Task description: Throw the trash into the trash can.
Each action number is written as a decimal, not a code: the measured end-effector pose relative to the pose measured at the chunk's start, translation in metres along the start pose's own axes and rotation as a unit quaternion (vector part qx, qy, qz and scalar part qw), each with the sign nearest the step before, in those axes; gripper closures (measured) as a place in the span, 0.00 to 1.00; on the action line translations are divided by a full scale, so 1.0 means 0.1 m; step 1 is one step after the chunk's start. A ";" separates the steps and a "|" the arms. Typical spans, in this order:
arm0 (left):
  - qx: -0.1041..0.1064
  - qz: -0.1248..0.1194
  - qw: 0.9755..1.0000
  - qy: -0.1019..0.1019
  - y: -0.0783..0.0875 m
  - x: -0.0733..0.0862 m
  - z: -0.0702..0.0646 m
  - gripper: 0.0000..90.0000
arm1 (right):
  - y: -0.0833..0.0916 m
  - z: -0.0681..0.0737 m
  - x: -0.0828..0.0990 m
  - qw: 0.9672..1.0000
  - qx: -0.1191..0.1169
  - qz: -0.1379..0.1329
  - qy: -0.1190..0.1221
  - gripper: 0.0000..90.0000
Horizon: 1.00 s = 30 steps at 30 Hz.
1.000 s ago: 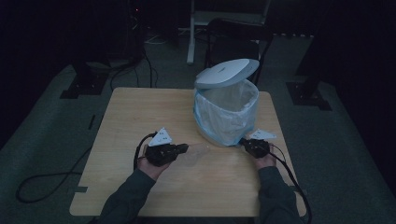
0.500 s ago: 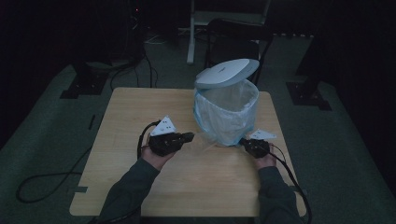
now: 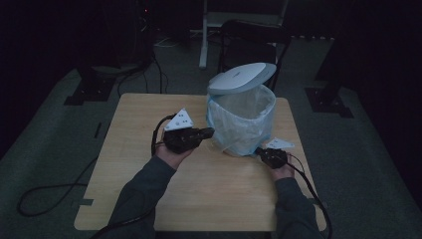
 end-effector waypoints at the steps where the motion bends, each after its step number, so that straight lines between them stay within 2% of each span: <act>1: 0.001 -0.002 1.000 0.000 -0.01 -0.03 0.00 0.97 | 0.00 0.00 0.00 1.000 0.000 0.000 0.000 1.00; 7: 0.013 -0.016 1.000 0.000 -0.05 -0.19 0.00 0.97 | 0.00 0.00 0.00 1.000 0.002 0.001 0.001 1.00; 15: 0.008 -0.031 0.999 -0.005 -0.11 -0.37 0.02 0.97 | 0.00 0.00 0.00 1.000 0.003 0.001 0.004 1.00; 25: -0.016 -0.037 0.999 0.003 -0.20 -0.48 0.14 0.97 | 0.00 0.00 0.00 1.000 0.002 0.001 0.004 1.00; 30: -0.023 -0.045 0.999 0.003 -0.26 -0.56 0.13 0.97 | 0.00 0.00 0.00 1.000 0.003 0.001 0.005 1.00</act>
Point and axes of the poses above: each handheld gripper's, and its own axes: y roughly backward along the jaws, x roughly out of its underside, z roughly to its left, the point moved 3 cm from there along -y, roughly forward along the jaws, and after that the axes turned 4 degrees about x, right-handed, at the moved point
